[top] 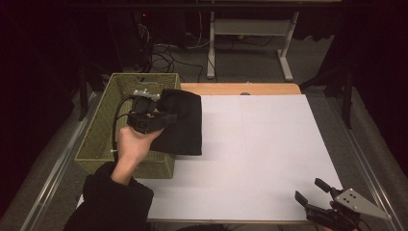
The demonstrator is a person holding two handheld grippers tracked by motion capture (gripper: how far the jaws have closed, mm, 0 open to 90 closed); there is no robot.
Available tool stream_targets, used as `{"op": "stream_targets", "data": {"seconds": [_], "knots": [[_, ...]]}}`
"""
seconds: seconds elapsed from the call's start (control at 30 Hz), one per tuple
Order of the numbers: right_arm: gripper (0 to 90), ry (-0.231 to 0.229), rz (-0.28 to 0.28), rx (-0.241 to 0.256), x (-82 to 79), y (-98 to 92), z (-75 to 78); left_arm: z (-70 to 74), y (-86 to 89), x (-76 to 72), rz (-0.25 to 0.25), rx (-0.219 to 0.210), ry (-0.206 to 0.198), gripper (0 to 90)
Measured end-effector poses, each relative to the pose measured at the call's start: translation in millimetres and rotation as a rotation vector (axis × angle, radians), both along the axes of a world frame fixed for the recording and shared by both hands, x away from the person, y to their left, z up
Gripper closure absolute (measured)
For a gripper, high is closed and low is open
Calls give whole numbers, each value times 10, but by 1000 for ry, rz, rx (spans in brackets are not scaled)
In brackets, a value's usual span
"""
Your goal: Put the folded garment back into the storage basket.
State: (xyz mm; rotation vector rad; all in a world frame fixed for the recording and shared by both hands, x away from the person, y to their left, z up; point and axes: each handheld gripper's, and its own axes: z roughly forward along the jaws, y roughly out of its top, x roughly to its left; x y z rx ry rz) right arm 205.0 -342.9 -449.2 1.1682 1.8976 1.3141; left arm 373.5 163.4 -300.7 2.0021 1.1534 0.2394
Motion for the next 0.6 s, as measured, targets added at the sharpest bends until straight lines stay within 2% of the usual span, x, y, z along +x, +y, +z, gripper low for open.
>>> {"op": "stream_targets", "data": {"seconds": [0.27, 0.6], "knots": [[177, 0, -1, -2, 0, -1, 0, 17, 97, -16, 16, -10, -10, 707], [178, 1, -1, -6, 0, -2, -1, 39, 334, -45, 55, -19, -19, 707]]}}
